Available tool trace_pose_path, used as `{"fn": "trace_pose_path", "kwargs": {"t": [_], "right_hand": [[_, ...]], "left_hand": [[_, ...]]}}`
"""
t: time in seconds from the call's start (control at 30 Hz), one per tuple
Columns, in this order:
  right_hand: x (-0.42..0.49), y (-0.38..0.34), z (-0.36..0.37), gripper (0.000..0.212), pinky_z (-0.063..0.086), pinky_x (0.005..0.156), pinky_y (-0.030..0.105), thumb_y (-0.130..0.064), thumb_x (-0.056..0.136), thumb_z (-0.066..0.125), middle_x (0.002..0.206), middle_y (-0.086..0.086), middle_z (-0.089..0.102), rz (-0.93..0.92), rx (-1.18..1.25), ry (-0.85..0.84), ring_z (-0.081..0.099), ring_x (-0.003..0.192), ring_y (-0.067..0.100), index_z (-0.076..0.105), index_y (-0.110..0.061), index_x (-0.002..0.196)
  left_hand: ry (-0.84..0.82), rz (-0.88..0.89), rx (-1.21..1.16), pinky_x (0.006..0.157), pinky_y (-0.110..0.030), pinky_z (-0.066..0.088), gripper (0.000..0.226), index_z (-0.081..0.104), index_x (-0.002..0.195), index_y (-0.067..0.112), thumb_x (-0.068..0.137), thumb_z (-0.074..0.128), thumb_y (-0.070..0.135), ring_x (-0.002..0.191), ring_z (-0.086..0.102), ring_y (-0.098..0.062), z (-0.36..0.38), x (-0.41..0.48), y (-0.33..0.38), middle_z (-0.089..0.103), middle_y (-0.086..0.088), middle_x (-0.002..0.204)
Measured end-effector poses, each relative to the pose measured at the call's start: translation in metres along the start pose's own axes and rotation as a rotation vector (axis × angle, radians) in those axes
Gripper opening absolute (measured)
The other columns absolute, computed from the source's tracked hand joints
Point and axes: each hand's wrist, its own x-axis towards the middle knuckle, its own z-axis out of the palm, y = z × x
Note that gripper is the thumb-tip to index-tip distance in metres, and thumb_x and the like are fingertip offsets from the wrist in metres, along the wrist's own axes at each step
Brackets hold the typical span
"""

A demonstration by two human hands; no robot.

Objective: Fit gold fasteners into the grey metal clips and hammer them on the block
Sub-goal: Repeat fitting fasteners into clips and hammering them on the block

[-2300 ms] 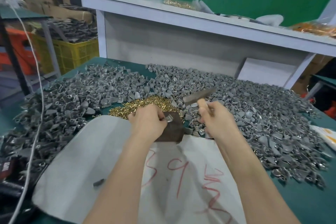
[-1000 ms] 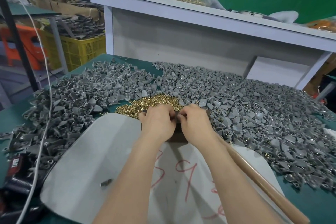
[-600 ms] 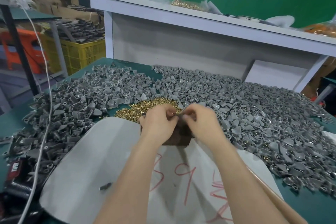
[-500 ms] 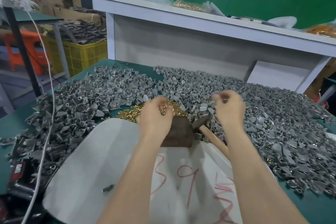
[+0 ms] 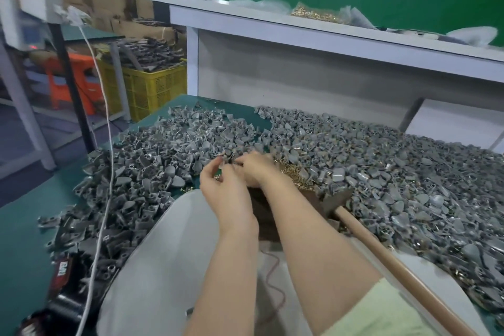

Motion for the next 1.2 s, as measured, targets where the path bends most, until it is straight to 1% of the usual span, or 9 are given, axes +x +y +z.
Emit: {"fn": "trace_pose_path", "kwargs": {"t": [0.1,0.27,0.5,0.63,0.8,0.93,1.0,1.1,1.2], "right_hand": [[0.002,-0.003,0.003,0.049,0.019,0.113,0.055,-0.037,0.099,0.041,0.154,0.01,0.023,0.076,0.026,0.058,0.015,0.142,0.035,0.041,-0.011,0.141],[-0.004,0.003,0.0,0.048,0.03,0.11,0.049,-0.035,0.098,0.043,0.148,0.012,0.032,0.056,0.089,0.082,0.026,0.136,0.033,0.045,-0.01,0.139],[0.007,-0.003,-0.003,0.054,0.017,0.116,0.049,-0.036,0.099,0.04,0.156,0.012,0.017,0.083,-0.025,-0.075,0.009,0.143,0.037,0.03,-0.014,0.148],[0.009,-0.004,-0.002,0.055,0.019,0.115,0.05,-0.033,0.098,0.045,0.156,0.008,0.015,0.085,0.027,-0.054,0.008,0.143,0.039,0.031,-0.013,0.147],[0.007,-0.006,-0.001,0.049,0.028,0.111,0.05,-0.033,0.097,0.048,0.151,0.008,0.029,0.101,0.083,0.014,0.02,0.14,0.034,0.044,-0.008,0.138],[0.003,0.006,-0.002,0.028,0.046,0.094,0.036,-0.008,0.091,0.049,0.121,0.01,0.062,0.131,0.286,0.259,0.056,0.111,0.028,0.065,-0.009,0.114],[0.001,0.011,-0.004,0.032,0.048,0.09,0.035,-0.001,0.089,0.048,0.119,0.007,0.065,0.108,0.334,0.354,0.059,0.107,0.026,0.066,-0.013,0.113],[0.004,0.006,-0.004,0.05,0.037,0.107,0.043,0.0,0.09,0.044,0.143,0.004,0.046,-0.047,0.304,0.237,0.041,0.131,0.027,0.055,-0.025,0.131],[0.01,-0.004,0.001,0.056,0.021,0.115,0.051,-0.006,0.09,0.052,0.157,0.003,0.019,-0.066,0.179,0.04,0.014,0.144,0.029,0.043,-0.028,0.141]], "left_hand": [[0.002,-0.018,0.002,0.05,0.001,0.036,0.02,0.053,0.107,0.018,0.093,0.047,0.006,0.08,0.052,0.002,0.001,0.001,-0.003,0.055,-0.004,0.117],[-0.023,-0.034,0.032,0.064,-0.014,0.038,0.02,0.052,0.102,0.024,0.092,0.046,0.008,0.084,0.051,0.0,0.001,-0.002,-0.003,0.05,-0.005,0.125],[-0.062,-0.058,0.026,0.079,-0.029,0.046,0.02,0.052,0.098,0.027,0.093,0.046,0.009,0.095,0.056,-0.017,0.001,-0.005,-0.001,0.048,-0.01,0.128],[-0.05,-0.047,0.036,0.074,-0.024,0.045,0.019,0.053,0.1,0.026,0.093,0.046,0.009,0.09,0.056,-0.011,0.001,-0.003,-0.001,0.049,-0.009,0.125],[-0.038,-0.044,0.038,0.062,-0.016,0.038,0.02,0.053,0.106,0.023,0.093,0.047,0.01,0.084,0.052,-0.001,0.001,-0.001,-0.003,0.049,-0.006,0.126],[-0.007,-0.042,0.034,0.057,-0.012,0.037,0.021,0.054,0.106,0.023,0.093,0.046,0.01,0.077,0.05,0.002,0.0,0.001,-0.002,0.05,-0.005,0.125],[0.003,-0.047,0.023,0.058,-0.012,0.037,0.021,0.055,0.106,0.023,0.093,0.046,0.009,0.076,0.05,0.002,0.0,0.002,-0.003,0.051,-0.004,0.125],[0.014,-0.064,0.001,0.062,-0.017,0.036,0.019,0.054,0.105,0.023,0.093,0.047,0.01,0.078,0.051,-0.001,0.0,0.002,-0.003,0.05,-0.006,0.126],[0.025,-0.062,-0.02,0.056,-0.008,0.04,0.019,0.054,0.104,0.022,0.093,0.047,0.008,0.079,0.053,0.0,0.0,0.002,-0.001,0.051,-0.007,0.127]]}}
